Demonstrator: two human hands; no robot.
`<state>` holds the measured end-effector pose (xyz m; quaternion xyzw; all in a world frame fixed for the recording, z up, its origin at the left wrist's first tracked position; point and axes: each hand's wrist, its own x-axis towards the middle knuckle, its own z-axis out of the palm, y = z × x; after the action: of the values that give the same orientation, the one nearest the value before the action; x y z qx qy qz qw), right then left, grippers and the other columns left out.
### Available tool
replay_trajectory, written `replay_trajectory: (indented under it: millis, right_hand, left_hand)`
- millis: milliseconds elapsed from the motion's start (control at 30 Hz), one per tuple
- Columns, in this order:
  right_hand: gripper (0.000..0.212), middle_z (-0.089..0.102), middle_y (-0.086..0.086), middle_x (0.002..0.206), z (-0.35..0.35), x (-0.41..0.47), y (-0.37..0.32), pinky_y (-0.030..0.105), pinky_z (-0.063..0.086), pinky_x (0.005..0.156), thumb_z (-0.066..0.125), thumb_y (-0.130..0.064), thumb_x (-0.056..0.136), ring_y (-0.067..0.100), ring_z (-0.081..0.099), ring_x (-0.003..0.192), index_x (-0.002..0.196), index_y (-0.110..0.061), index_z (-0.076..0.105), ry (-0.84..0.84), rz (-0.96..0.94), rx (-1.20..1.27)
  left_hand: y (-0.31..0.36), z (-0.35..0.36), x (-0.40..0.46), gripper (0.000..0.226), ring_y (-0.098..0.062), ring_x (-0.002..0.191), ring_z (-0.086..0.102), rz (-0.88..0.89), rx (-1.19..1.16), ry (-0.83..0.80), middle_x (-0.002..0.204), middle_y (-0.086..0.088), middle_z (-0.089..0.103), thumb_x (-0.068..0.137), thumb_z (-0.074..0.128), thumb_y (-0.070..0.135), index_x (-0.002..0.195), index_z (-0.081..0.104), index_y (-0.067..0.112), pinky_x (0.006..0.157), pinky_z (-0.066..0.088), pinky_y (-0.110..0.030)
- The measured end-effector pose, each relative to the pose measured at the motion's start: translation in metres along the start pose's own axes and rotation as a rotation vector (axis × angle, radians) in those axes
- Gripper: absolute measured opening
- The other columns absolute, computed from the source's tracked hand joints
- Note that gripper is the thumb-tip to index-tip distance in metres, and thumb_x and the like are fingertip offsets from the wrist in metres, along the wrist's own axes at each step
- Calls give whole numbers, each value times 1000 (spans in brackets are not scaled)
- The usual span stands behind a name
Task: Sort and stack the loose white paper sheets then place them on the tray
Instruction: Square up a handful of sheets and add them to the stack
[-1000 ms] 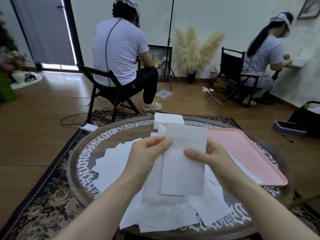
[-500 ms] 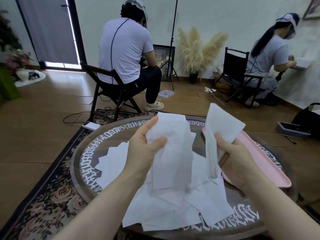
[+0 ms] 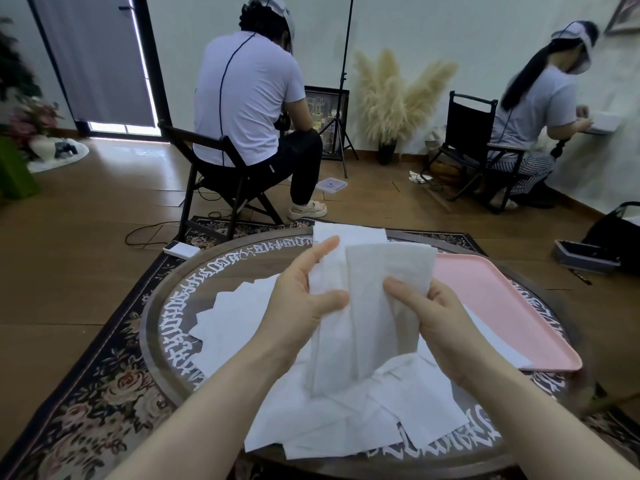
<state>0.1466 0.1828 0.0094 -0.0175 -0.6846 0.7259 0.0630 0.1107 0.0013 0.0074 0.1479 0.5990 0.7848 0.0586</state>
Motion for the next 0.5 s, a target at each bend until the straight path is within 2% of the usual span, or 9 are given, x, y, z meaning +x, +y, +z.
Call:
replay_trajectory:
  millis: [100,200,267,367,467,500]
  right_hand:
    - [48,74,9,111,-1,2,-2,41,53,90,73,-38,74,27,70,104,113,-11,70,-17,11,73]
    - [46,73,9,116,-3,2,-1,40,53,89,72,-36,79,27,69,108,117,-11,69,-44,31,134]
    - [50,72,7,118,-5,3,-1,38,54,87,76,-36,77,26,68,110,120,-13,68,-50,64,163]
    - [47,71,5,121,-7,2,-1,32,59,83,74,-36,78,23,68,110,120,-17,70,-111,123,203]
    - [38,71,6,121,-8,2,-3,32,58,87,70,-34,80,23,68,110,115,-18,73,-119,113,234]
    - [36,71,7,121,-8,3,-3,34,58,89,70,-32,82,24,68,110,115,-16,73,-108,100,240]
  left_hand:
    - [1,1,-1,71,-18,122,60,-7,16,-66,134,5,62,69,68,-4,125,63,38,103,49,-46]
    - [0,0,0,63,-22,130,53,-1,13,-56,139,3,59,71,67,0,123,65,36,108,44,-50]
    - [-1,-1,0,51,-26,118,62,-12,-12,-60,127,-2,67,77,66,1,118,69,32,100,50,-49]
    - [1,-1,0,32,-24,87,70,-24,-35,-45,103,-8,75,78,68,6,99,75,29,81,58,-39]
    - [1,-2,0,33,-21,88,70,-28,20,-31,104,-10,75,89,65,-1,91,79,29,85,56,-39]
    - [1,-2,-1,33,-18,88,70,-34,25,-37,104,-7,75,90,63,0,93,79,28,81,57,-36]
